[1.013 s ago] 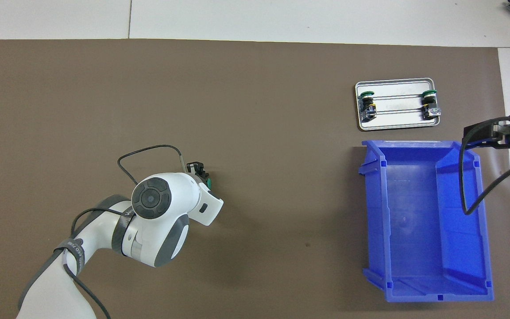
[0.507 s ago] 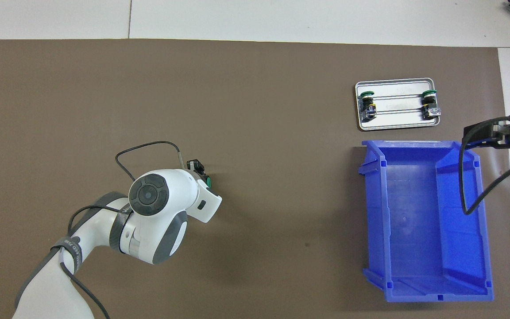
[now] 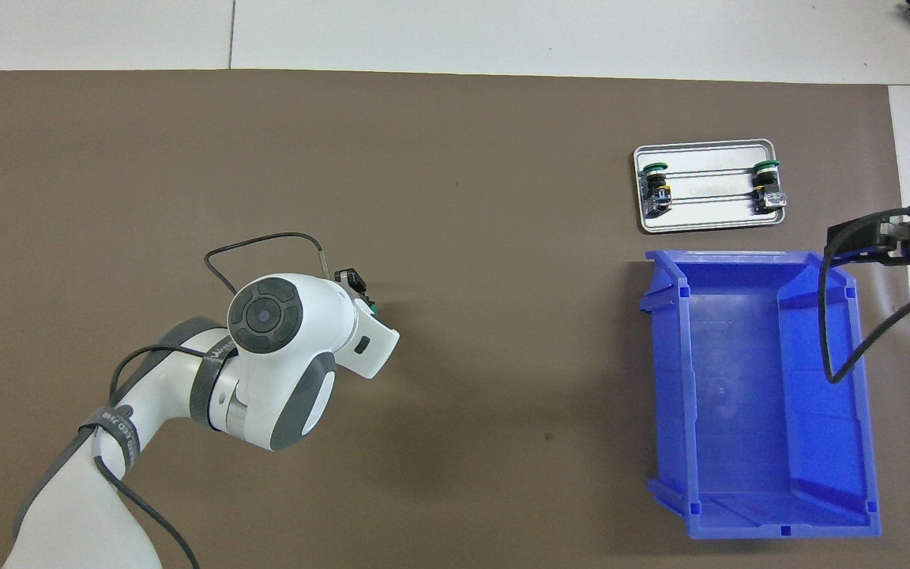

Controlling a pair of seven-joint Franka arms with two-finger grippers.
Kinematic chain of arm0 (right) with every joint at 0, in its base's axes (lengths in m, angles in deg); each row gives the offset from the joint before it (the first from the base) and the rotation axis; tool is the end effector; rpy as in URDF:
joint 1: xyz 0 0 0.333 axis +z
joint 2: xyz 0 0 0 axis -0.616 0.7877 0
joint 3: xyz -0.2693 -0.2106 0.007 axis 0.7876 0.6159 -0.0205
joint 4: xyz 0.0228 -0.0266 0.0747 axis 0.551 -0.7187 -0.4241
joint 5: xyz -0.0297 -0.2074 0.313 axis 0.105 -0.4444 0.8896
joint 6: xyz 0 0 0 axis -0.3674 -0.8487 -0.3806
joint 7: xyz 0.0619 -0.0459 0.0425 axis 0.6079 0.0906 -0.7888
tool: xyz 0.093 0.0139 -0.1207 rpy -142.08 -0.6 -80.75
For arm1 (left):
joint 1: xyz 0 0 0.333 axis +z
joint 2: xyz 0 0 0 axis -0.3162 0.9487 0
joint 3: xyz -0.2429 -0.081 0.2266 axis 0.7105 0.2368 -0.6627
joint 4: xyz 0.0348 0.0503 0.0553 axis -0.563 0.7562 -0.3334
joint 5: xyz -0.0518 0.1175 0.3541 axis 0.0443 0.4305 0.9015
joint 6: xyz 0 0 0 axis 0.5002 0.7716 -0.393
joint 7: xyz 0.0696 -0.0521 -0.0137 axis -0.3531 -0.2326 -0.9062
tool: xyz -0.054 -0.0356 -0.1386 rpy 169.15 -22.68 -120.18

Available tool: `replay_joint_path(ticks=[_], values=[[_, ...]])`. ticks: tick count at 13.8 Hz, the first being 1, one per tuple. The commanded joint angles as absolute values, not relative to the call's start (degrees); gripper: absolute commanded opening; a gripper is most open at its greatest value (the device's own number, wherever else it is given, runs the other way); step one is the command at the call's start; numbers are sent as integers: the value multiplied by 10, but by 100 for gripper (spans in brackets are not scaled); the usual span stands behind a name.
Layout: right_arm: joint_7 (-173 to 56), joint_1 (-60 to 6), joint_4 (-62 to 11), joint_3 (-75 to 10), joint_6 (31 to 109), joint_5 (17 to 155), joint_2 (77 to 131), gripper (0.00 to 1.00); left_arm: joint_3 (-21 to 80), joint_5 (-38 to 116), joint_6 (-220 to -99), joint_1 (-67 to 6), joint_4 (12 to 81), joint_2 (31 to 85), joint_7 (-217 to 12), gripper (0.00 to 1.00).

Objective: Place and press button with both arms

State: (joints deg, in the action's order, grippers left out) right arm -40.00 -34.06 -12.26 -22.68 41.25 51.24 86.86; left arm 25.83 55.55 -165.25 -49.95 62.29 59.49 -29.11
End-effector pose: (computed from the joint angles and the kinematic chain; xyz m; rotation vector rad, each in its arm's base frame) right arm 0.5245 0.0027 0.6193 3.0625 -0.2498 0.0202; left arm 0.4892 -0.2963 0.3098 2.3099 -2.0248 0.2564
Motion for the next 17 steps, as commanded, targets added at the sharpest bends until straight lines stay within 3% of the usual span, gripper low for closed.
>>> replay_joint_path(ticks=[1,13,17], values=[[-416,-345,-138,-230,418,513,854,100,260,556,-1640,-482,603,602,-289,7],[-416,-345,-138,-230,418,512,854,100,265,552,-1580,-438,552,597,-277,0],[-416,-345,-138,-230,418,513,854,100,264,425,-1551,-407,539,596,-199,0]])
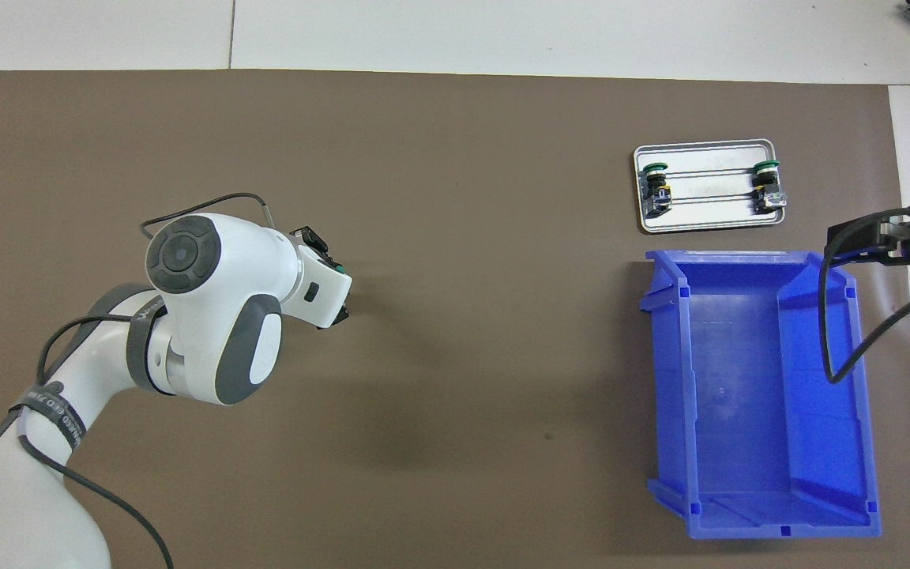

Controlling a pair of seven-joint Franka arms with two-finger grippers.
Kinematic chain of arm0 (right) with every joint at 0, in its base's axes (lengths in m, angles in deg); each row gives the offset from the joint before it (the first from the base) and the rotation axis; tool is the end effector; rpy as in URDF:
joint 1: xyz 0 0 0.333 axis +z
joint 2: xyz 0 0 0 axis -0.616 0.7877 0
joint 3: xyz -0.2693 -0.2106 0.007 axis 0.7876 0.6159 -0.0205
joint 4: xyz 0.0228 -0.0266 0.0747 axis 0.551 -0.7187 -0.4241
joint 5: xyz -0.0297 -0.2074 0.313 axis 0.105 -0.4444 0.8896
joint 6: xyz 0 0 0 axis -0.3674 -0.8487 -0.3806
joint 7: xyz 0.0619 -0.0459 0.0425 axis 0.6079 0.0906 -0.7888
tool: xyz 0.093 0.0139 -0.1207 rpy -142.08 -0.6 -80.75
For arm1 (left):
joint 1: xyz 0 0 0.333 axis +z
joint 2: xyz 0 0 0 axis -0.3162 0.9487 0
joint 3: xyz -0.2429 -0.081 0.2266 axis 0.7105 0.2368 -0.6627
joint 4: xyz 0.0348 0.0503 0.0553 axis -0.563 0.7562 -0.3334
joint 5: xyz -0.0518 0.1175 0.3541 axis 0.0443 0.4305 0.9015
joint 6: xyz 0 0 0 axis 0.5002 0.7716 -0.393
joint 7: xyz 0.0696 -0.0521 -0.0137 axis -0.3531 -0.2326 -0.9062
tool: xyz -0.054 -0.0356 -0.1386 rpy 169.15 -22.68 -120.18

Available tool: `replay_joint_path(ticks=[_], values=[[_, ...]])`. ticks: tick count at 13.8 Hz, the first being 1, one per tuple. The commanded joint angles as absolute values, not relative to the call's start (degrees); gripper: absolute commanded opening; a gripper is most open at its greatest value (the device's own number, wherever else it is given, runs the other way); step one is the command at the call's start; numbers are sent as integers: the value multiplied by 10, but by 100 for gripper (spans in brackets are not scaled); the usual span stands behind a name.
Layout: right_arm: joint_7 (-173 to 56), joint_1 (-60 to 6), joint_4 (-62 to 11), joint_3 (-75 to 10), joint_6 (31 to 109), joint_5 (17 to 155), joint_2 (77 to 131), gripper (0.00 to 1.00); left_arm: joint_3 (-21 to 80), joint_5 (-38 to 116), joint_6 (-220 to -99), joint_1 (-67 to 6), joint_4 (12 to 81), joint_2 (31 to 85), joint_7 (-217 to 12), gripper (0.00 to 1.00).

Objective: Place and press button with both arms

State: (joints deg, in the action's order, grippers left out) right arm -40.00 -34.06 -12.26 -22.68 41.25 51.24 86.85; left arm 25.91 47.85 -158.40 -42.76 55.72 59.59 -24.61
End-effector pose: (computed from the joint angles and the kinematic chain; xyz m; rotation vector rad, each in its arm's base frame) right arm 0.5244 0.0027 0.6194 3.0626 -0.2498 0.0205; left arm 0.5385 -0.2499 0.3468 2.3582 -1.8176 0.3019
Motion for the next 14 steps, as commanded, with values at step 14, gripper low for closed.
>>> replay_joint_path(ticks=[14], values=[[-416,-345,-138,-230,418,513,854,100,263,203,-1420,-282,551,571,-10,0]])
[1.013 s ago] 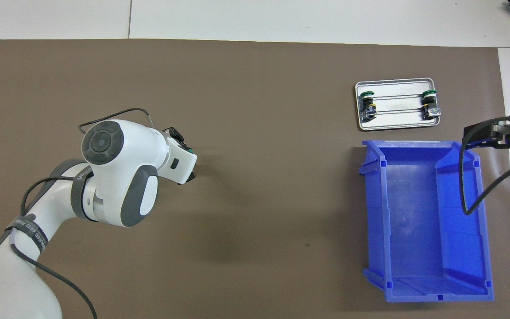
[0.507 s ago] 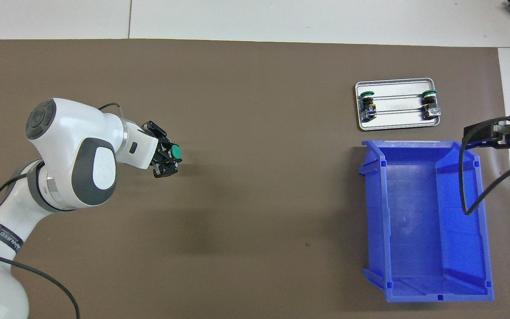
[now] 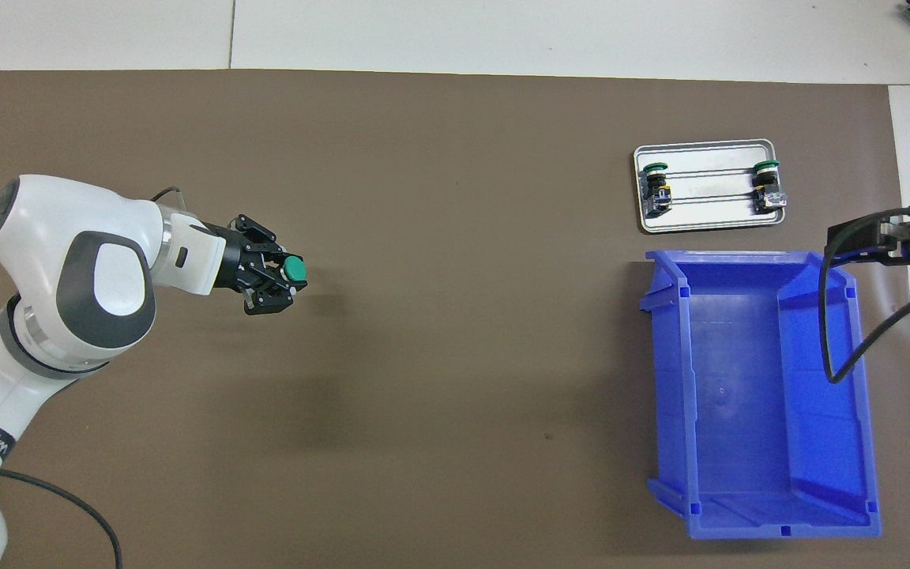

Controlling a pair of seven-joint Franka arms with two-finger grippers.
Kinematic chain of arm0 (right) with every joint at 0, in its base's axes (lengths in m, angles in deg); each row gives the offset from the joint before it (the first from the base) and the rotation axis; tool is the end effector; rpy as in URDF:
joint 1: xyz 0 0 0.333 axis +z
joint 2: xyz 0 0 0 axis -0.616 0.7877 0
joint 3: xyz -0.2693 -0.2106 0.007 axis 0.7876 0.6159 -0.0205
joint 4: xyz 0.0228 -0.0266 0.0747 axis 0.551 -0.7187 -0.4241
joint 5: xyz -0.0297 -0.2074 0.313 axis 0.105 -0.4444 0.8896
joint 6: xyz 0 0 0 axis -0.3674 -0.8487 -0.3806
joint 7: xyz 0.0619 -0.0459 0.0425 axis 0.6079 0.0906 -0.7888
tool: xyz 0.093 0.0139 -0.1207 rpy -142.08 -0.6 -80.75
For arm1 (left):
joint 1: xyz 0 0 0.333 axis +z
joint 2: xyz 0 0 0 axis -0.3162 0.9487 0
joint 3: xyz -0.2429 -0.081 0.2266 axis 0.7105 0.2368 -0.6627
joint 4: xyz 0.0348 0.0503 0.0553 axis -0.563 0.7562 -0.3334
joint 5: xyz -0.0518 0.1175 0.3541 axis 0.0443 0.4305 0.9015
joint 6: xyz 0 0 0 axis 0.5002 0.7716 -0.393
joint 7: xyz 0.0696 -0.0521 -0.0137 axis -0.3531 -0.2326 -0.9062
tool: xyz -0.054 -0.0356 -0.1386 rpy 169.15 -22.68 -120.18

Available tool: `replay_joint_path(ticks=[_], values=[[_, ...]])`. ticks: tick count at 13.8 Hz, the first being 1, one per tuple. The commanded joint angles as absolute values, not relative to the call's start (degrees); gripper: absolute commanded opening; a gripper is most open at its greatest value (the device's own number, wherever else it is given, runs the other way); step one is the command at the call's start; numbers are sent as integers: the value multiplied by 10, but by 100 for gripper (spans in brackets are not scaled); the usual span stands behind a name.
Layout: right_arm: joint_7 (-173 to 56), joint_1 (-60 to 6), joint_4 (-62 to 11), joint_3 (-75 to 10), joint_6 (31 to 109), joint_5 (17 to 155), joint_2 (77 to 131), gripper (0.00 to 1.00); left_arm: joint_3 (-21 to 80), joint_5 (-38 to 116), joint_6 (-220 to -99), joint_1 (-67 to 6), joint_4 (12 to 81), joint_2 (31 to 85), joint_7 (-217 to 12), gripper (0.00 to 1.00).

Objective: Place and press button with both arms

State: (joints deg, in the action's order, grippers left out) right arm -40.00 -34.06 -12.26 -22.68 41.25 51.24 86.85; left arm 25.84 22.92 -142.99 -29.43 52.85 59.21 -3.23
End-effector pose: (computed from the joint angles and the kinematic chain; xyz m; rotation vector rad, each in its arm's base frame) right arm 0.5244 0.0027 0.6194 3.0626 -0.2498 0.0205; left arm 0.5603 -0.1592 0.3629 2.1171 -1.5034 0.4058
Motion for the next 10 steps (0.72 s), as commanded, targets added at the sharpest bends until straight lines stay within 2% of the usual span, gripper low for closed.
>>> replay_joint_path(ticks=[1,10], values=[[-416,-345,-139,-230,418,513,854,100,263,182,-1421,-275,564,568,9,0],[-416,-345,-139,-230,418,513,854,100,261,-75,-1432,-248,696,507,205,0]])
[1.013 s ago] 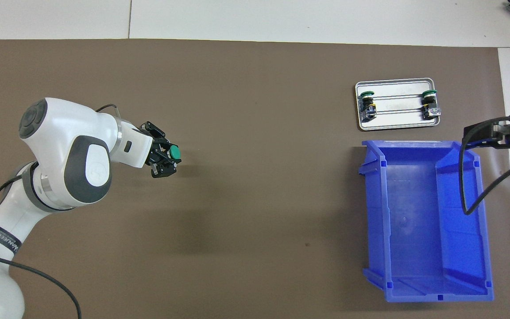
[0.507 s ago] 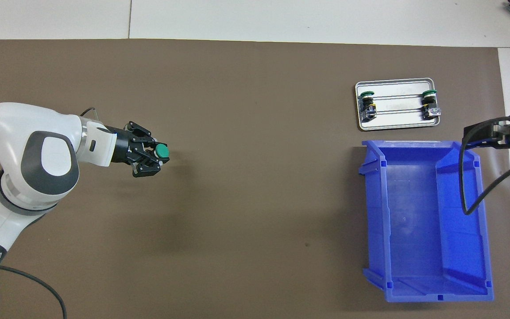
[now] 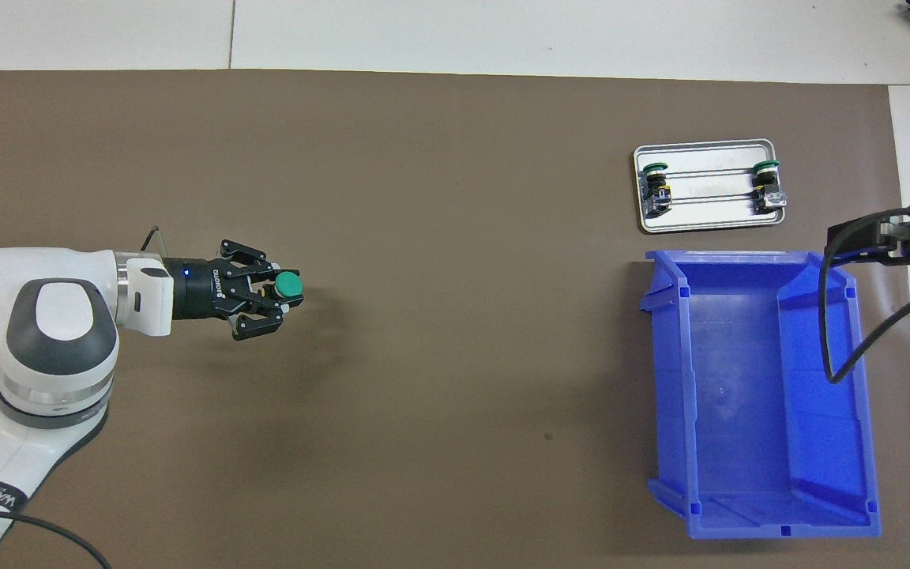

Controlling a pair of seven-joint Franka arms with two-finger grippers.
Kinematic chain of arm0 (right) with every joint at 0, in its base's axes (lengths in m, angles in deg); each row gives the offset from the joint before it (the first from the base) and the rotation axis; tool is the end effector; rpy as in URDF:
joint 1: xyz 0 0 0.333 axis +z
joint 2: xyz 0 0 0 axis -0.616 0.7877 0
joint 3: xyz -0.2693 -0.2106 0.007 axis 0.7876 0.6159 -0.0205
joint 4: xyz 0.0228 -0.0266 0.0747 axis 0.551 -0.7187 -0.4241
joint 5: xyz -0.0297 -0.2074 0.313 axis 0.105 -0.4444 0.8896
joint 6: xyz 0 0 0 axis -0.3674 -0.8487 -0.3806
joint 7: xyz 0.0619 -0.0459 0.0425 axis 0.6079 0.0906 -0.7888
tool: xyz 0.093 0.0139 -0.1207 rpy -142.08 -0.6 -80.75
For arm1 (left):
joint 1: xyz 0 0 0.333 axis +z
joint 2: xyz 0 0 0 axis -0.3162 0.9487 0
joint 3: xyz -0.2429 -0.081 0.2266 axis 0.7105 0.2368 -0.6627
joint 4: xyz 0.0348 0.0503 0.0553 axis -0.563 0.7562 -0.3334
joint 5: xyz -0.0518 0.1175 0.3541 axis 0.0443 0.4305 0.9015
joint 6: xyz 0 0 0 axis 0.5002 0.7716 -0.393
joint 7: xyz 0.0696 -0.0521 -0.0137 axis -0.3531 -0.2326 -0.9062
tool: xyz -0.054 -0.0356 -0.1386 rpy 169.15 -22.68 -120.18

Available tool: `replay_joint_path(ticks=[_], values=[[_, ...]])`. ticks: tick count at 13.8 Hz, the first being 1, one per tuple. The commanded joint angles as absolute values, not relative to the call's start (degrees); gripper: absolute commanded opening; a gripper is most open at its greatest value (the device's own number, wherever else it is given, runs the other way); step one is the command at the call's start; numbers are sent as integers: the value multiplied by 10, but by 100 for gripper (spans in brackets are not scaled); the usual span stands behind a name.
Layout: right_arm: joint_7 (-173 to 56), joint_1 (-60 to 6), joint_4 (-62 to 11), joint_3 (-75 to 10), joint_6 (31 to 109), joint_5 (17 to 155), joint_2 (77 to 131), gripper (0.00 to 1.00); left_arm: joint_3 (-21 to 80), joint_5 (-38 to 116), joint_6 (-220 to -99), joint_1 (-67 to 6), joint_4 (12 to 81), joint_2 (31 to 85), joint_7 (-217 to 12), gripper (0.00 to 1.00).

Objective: Place and press button with both arms

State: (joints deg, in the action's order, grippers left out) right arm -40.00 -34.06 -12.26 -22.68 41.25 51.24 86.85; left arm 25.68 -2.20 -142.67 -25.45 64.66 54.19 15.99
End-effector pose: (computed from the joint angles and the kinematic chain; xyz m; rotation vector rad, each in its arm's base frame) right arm 0.5244 0.0027 0.6194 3.0626 -0.2498 0.0205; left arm 0.5216 -0.1351 0.3466 1.9431 -1.2683 0.7095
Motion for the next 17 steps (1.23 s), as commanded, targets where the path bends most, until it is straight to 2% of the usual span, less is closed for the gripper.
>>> replay_joint_path(ticks=[1,6,11,17], values=[[-416,-345,-138,-230,418,513,854,100,261,-101,-1437,-251,708,506,227,0],[-416,-345,-138,-230,418,512,854,100,263,-213,-1443,-262,745,523,335,4],[-416,-345,-138,-230,418,513,854,100,265,-325,-1436,-285,755,548,427,4],[-416,-345,-138,-230,418,513,854,100,265,-409,-1379,-299,764,571,500,5]])
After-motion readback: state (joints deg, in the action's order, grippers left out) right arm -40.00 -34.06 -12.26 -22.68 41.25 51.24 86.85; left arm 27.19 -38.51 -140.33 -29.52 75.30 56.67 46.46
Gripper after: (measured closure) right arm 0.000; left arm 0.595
